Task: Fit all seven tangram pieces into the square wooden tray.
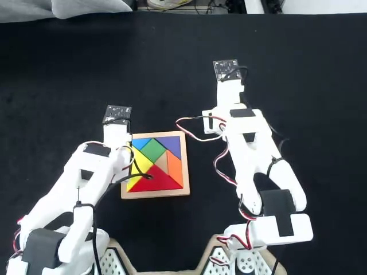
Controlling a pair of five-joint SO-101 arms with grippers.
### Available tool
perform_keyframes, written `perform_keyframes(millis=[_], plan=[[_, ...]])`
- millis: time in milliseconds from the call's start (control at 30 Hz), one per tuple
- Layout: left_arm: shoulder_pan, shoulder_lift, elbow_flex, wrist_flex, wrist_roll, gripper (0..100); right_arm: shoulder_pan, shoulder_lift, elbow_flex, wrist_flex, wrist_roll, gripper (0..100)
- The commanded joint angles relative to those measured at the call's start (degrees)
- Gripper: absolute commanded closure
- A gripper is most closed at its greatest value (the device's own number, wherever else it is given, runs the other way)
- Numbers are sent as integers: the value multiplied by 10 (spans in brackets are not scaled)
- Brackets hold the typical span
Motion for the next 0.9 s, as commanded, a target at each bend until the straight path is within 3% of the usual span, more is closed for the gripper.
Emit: perform_keyframes(millis=[0,133,267,367,433,600,767,867], plan=[[-1,-3,-31,-3,4,970,-5,-16,-1,4,7,987],[-28,-70,-27,33,4,970,-4,-21,-2,4,7,987],[-141,-229,-7,70,5,970,18,-22,-6,4,7,987],[-206,-379,61,37,2,966,32,-22,-14,4,7,987],[-202,-479,118,-2,-15,947,32,-22,-17,4,7,987],[-171,-685,204,-35,-168,830,28,-24,-28,4,7,987],[-186,-851,219,-41,-138,762,50,-102,-71,10,2,987],[-211,-843,194,-73,-133,762,50,-177,-56,7,2,984]])
